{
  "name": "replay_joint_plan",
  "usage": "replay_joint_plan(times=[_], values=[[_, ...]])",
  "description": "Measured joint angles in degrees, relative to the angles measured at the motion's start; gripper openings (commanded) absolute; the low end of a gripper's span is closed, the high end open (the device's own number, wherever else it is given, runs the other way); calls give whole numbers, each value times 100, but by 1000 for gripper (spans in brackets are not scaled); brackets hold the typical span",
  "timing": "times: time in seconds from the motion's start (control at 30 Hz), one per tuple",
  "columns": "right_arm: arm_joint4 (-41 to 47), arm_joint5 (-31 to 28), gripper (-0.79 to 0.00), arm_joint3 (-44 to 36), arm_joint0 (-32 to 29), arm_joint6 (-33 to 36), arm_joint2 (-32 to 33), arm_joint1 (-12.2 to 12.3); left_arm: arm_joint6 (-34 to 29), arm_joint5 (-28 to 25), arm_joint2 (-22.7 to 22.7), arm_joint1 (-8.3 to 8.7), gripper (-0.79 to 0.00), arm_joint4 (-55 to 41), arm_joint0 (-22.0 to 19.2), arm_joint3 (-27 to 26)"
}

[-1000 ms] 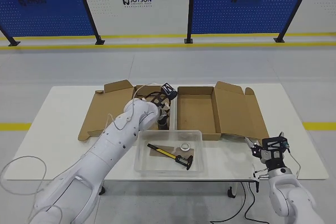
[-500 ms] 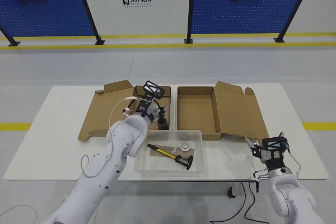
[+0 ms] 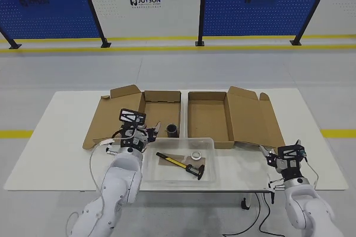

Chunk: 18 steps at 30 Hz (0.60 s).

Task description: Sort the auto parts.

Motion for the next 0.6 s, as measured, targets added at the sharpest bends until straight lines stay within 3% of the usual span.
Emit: replay_joint_plan(times=[0.27, 0.6], values=[[0, 0, 0, 0, 0, 0, 0, 0, 290, 340, -426, 7, 0, 103, 715, -397], [0, 0, 0, 0, 0, 0, 0, 0, 131, 210, -910, 2, 0, 75, 708, -240]])
